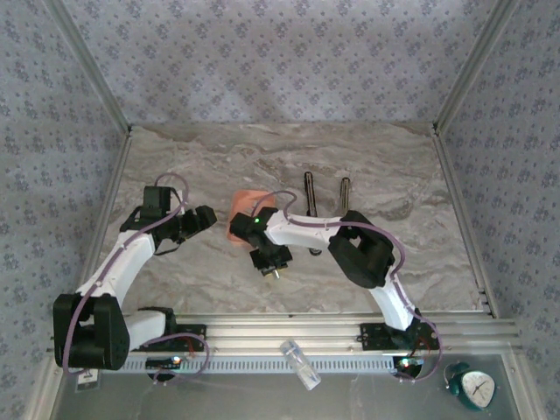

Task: Load the staples into the stapler

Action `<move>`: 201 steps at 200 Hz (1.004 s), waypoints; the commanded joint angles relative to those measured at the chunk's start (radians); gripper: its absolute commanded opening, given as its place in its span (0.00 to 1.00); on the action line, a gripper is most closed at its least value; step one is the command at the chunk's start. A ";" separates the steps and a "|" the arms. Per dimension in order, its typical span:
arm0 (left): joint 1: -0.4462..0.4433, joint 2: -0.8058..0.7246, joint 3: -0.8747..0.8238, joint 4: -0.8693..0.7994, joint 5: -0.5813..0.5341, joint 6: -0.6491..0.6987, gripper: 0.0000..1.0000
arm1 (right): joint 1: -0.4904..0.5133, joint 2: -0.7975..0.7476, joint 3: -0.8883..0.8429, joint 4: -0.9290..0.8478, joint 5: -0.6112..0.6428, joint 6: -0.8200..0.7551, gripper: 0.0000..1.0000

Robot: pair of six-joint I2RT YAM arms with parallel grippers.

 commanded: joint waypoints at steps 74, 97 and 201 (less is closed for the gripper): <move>0.005 -0.001 0.001 -0.009 0.019 -0.001 0.79 | 0.010 0.024 0.001 -0.052 0.028 0.001 0.24; 0.004 -0.002 0.001 -0.008 0.019 0.001 0.79 | 0.011 0.029 -0.006 -0.049 0.027 0.005 0.21; 0.004 -0.023 -0.014 -0.020 0.017 0.012 0.79 | 0.035 0.037 -0.040 -0.071 0.076 0.025 0.16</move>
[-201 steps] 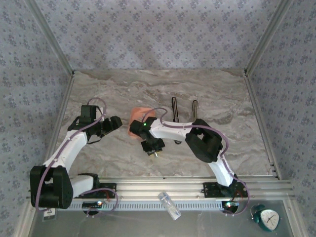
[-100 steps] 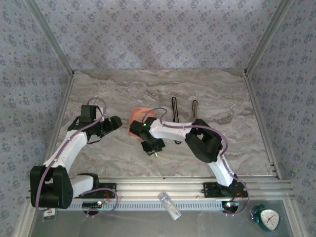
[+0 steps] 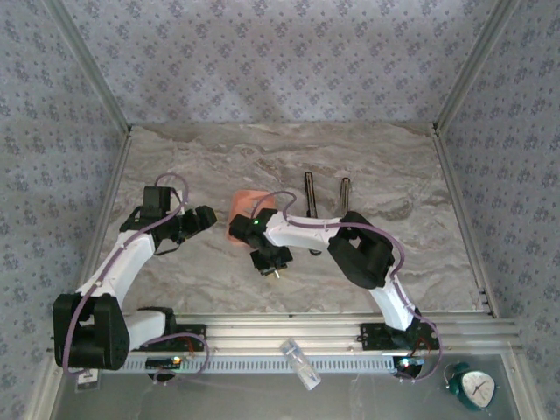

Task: Load the staples into the stapler

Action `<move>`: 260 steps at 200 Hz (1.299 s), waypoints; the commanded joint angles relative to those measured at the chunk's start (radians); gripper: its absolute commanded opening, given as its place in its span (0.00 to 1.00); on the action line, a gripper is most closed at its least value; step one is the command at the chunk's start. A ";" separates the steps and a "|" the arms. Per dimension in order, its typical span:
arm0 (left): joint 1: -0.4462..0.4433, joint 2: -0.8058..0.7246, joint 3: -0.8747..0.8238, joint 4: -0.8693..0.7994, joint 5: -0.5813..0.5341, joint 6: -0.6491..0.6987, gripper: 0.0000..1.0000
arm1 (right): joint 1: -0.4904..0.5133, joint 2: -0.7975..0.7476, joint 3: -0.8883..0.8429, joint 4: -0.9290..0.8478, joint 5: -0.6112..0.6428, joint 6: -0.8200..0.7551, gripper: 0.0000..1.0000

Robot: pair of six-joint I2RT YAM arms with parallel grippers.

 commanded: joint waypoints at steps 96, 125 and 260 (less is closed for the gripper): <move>0.005 -0.081 -0.023 0.001 0.031 0.021 0.79 | 0.033 -0.127 -0.098 -0.021 0.124 0.114 0.12; -0.004 -0.085 -0.035 0.080 0.079 0.044 0.75 | 0.011 -0.237 -0.143 0.010 0.162 0.137 0.12; -0.334 0.073 0.018 0.385 -0.071 0.160 0.76 | -0.288 -0.525 -0.392 0.157 0.256 -0.002 0.12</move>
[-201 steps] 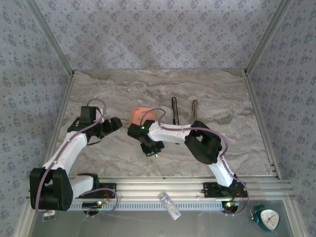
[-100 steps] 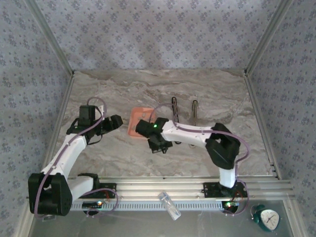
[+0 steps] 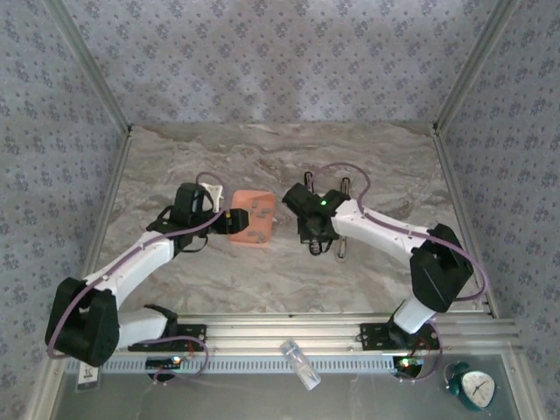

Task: Load the staples into the stapler

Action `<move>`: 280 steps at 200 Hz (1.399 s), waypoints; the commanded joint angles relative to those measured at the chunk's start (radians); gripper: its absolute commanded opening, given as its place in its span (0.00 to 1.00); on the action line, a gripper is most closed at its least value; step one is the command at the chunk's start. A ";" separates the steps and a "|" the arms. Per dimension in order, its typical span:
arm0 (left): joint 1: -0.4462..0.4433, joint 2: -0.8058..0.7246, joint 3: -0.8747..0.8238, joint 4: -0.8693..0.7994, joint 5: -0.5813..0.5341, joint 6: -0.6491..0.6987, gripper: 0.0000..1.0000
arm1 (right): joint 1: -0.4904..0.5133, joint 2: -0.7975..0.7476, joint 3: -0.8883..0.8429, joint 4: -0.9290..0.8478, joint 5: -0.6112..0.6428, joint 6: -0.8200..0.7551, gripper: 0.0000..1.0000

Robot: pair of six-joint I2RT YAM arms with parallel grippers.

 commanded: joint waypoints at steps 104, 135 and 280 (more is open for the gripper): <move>-0.023 0.049 0.052 0.097 -0.074 0.039 0.76 | -0.071 0.054 -0.070 0.131 -0.040 -0.076 0.12; -0.023 0.049 0.059 0.092 -0.077 0.043 0.76 | -0.069 0.065 -0.062 0.137 -0.041 -0.076 0.12; -0.023 0.050 0.059 0.090 -0.081 0.046 0.76 | -0.046 0.086 -0.038 0.111 -0.045 -0.076 0.12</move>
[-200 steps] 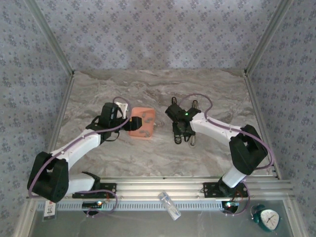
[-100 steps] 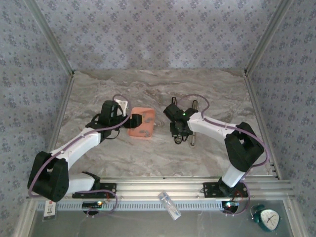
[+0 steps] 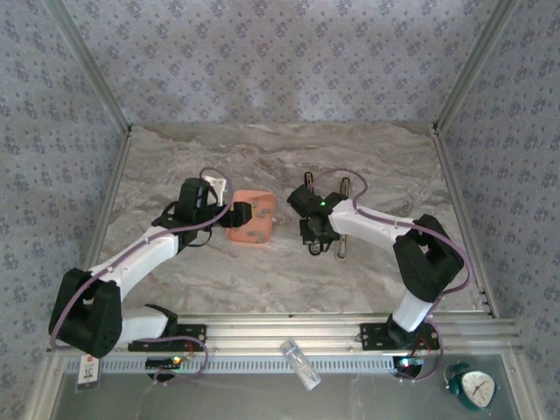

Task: Load the staples into the stapler

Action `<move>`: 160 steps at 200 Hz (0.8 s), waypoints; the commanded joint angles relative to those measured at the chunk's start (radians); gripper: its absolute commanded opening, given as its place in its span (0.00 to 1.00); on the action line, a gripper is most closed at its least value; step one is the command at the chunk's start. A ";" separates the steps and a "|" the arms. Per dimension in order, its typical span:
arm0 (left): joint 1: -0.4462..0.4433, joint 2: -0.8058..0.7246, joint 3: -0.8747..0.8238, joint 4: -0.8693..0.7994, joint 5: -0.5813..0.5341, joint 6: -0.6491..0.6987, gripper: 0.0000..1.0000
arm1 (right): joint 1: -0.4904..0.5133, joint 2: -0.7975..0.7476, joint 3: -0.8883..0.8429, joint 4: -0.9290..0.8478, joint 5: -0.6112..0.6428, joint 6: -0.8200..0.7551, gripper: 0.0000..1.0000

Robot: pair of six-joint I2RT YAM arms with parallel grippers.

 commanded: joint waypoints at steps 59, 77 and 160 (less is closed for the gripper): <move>-0.003 0.007 0.022 0.020 -0.010 0.021 0.76 | 0.009 -0.020 0.073 -0.055 0.011 -0.008 0.12; -0.004 0.007 0.023 0.019 -0.010 0.021 0.76 | 0.010 -0.012 0.070 -0.048 0.009 -0.008 0.12; -0.003 0.010 0.025 0.018 -0.010 0.027 0.76 | 0.010 0.015 0.023 -0.043 -0.001 0.006 0.12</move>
